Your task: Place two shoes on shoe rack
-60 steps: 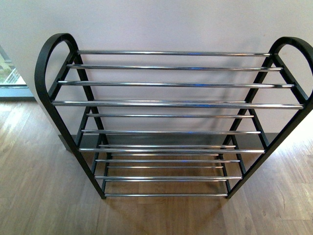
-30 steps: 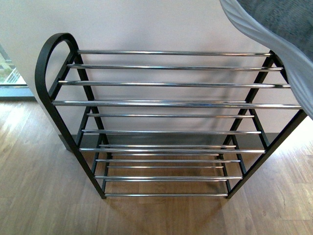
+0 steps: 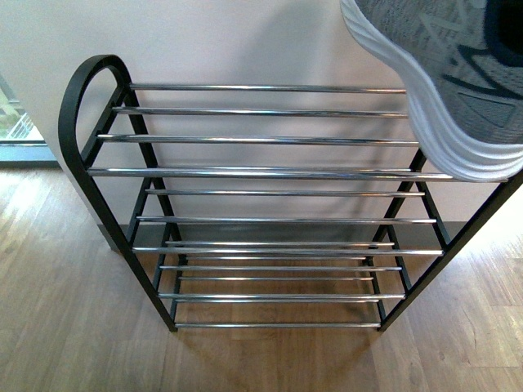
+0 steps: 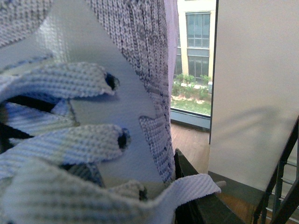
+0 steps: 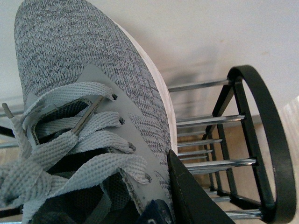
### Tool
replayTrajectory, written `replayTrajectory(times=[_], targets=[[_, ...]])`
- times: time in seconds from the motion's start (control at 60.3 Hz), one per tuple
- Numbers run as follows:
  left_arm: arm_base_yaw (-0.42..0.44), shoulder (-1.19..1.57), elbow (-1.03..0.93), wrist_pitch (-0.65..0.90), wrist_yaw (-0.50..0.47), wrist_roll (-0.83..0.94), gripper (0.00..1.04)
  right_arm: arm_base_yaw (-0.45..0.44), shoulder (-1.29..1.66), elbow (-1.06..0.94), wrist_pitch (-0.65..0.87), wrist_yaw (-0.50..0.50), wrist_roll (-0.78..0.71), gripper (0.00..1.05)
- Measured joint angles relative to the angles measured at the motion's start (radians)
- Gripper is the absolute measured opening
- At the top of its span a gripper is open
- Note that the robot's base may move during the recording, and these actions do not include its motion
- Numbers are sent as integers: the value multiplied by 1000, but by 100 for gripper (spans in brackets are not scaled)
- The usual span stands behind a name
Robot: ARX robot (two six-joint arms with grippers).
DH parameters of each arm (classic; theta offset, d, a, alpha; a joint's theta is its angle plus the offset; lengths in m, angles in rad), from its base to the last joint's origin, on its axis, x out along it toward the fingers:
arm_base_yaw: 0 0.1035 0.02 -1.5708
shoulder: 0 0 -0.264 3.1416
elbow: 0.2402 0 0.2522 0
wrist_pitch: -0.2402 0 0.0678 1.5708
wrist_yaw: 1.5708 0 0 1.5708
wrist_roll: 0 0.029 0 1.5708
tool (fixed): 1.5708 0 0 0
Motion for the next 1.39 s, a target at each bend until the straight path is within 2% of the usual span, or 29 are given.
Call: replayTrajectory(times=[0.133, 0.232, 0.564, 0.746, 0.928, 1.094, 1.21, 1.26, 1.326, 1.392], targets=[[0, 0, 0, 0, 0, 0, 5, -43, 103, 45, -35, -3, 135, 1], [0, 0, 0, 0, 0, 0, 5, -72, 169, 60, -39, 11, 179, 1], [0, 0, 0, 0, 0, 0, 5, -140, 309, 159, -29, 63, 181, 1], [0, 0, 0, 0, 1, 0, 5, -161, 329, 181, -12, 37, 155, 2], [0, 0, 0, 0, -1, 0, 5, -157, 311, 184, 55, -69, 106, 28], [0, 0, 0, 0, 2, 0, 5, -139, 160, 96, 48, -222, -115, 51], [0, 0, 0, 0, 2, 0, 5, -168, -27, 33, -10, -343, -277, 69], [0, 0, 0, 0, -1, 0, 5, -198, -106, 5, 4, -337, -341, 75], [0, 0, 0, 0, -1, 0, 5, -248, -210, -64, 91, -270, -475, 84], [0, 0, 0, 0, -1, 0, 5, -316, -328, -195, 300, -150, -678, 94]])
